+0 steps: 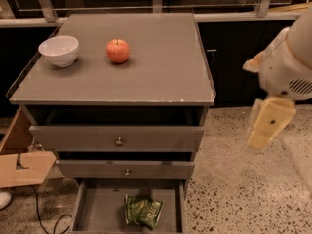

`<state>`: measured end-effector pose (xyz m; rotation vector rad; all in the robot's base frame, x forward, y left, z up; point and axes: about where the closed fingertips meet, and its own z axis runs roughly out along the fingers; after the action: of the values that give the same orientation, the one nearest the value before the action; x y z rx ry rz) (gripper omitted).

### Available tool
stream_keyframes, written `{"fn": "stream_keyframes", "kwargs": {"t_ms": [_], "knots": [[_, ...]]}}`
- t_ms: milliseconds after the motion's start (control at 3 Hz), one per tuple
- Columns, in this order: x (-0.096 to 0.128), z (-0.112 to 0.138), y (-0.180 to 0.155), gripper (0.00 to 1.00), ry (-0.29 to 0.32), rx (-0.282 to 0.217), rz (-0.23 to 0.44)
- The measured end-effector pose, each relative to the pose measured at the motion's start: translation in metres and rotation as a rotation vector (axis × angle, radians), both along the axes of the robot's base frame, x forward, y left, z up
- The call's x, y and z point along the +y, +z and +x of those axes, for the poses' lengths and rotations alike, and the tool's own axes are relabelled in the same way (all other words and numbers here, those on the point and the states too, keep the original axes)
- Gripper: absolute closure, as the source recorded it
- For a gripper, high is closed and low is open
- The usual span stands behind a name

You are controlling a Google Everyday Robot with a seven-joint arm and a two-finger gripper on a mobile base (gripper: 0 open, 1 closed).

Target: Pick green jalapeno chip bag from bottom drawer and place on counter

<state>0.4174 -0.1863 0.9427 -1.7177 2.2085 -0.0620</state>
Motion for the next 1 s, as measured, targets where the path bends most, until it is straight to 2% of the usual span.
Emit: {"fn": "stream_keyframes", "kwargs": {"t_ms": [667, 1000], "knots": [[0.043, -0.038, -0.053, 0.0, 0.053, 0.085, 0.05], [0.043, -0.038, -0.053, 0.0, 0.053, 0.085, 0.051]]}}
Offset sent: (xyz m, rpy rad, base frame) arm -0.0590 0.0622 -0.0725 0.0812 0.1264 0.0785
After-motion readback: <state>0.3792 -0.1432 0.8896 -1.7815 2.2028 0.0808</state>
